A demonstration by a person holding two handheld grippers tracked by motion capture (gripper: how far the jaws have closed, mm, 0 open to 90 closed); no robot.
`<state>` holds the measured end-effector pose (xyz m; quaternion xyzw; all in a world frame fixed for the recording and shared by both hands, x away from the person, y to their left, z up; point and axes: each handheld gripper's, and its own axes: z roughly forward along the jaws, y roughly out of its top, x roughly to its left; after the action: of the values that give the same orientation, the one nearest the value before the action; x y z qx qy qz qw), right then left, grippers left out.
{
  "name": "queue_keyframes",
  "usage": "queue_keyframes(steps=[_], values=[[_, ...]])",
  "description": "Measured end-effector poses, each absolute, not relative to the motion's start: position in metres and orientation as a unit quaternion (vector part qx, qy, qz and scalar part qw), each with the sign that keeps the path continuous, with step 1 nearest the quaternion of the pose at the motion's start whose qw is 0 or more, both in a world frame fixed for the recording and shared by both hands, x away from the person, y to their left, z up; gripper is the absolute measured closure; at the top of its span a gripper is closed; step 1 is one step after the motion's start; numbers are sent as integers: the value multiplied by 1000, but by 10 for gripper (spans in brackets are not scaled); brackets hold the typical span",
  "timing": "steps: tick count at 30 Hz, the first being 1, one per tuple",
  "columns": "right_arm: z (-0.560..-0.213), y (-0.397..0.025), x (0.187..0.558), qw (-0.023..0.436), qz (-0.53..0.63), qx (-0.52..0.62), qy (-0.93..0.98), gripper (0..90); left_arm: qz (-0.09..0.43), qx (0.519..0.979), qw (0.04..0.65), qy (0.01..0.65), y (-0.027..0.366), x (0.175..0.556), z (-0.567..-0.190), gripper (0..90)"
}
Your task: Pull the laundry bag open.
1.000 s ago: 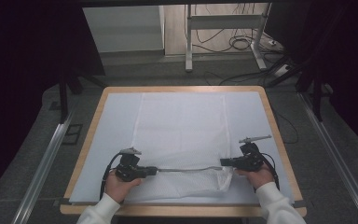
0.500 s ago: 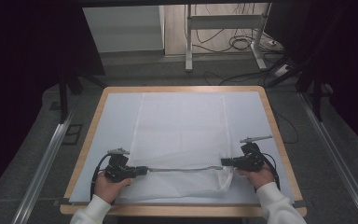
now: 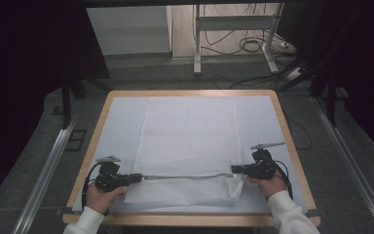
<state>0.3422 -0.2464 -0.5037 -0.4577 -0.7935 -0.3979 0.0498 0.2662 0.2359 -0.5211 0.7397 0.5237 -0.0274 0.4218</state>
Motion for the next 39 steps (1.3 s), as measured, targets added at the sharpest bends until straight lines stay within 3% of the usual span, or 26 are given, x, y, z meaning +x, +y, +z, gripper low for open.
queue_keyframes(steps=[15,39], values=[[-505,-246,343,48,-395,-455,-796,879,-17,716,429,551,272,255,-524,870],[-506,-244,343,43,-391,-455,-799,878,4,720,401,567,283,248,-532,865]])
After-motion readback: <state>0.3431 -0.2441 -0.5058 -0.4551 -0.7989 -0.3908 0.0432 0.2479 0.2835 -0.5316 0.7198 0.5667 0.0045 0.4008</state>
